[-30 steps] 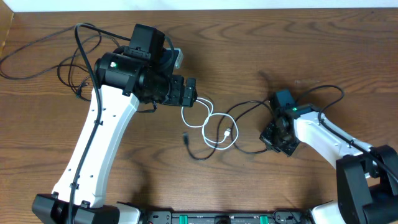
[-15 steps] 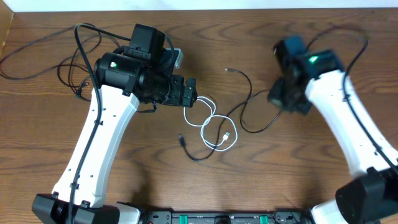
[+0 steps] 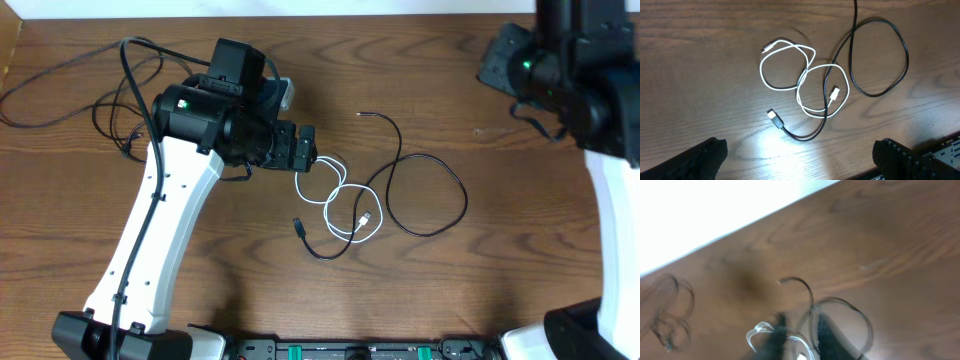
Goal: Untangle cables
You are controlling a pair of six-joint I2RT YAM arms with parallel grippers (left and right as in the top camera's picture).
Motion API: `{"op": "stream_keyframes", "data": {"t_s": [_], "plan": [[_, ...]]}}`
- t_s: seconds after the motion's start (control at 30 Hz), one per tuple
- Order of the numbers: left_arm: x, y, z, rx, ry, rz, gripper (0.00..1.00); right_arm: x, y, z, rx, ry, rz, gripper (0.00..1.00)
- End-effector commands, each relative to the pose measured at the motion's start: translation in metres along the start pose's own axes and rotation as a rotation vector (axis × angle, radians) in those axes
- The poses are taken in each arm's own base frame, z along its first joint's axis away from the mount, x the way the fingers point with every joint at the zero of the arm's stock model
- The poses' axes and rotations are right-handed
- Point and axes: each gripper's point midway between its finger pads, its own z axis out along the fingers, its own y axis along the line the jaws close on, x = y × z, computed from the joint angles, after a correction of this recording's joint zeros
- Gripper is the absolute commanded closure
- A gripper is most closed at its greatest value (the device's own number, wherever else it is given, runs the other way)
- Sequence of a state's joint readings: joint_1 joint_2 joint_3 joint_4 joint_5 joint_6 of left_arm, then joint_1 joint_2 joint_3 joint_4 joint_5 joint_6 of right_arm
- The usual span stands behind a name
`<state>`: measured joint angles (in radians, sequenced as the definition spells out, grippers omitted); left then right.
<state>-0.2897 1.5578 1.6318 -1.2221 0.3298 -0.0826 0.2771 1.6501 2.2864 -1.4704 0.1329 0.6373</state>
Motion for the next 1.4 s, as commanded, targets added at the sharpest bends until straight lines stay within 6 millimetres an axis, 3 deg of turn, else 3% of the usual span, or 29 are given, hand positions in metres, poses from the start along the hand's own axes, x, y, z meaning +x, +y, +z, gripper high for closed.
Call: {"op": "stream_keyframes", "data": {"t_s": [0.0, 0.07, 0.2, 0.37, 0.6, 0.77, 0.87, 1.37], "plan": [[-0.002, 0.002, 0.0, -0.01, -0.003, -0.01, 0.02, 0.015, -0.017, 0.007, 0.086, 0.065, -0.058, 0.55], [-0.002, 0.002, 0.0, -0.01, -0.003, -0.011, 0.02, 0.036, -0.03, 0.021, 0.153, 0.161, -0.075, 0.36], [-0.002, 0.002, 0.0, -0.01, -0.003, -0.01, 0.02, 0.079, -0.051, 0.057, 0.253, 0.338, -0.097, 0.26], [-0.002, 0.002, 0.0, -0.01, -0.003, -0.01, 0.02, 0.135, -0.082, 0.106, 0.352, 0.505, -0.119, 0.01], [-0.002, 0.002, 0.0, -0.01, -0.003, -0.011, 0.02, 0.212, -0.094, 0.165, 0.272, 0.659, -0.07, 0.02], [-0.002, 0.002, 0.0, -0.01, -0.003, -0.01, 0.02, 0.251, -0.109, 0.182, 0.29, 0.712, -0.016, 0.22], [-0.002, 0.002, 0.0, -0.01, -0.003, -0.011, 0.02, 0.265, -0.117, 0.187, 0.318, 0.718, 0.03, 0.28], [-0.002, 0.002, 0.0, -0.01, -0.003, -0.01, 0.02, 0.308, -0.145, 0.215, 0.318, 0.693, 0.061, 0.33]]}}
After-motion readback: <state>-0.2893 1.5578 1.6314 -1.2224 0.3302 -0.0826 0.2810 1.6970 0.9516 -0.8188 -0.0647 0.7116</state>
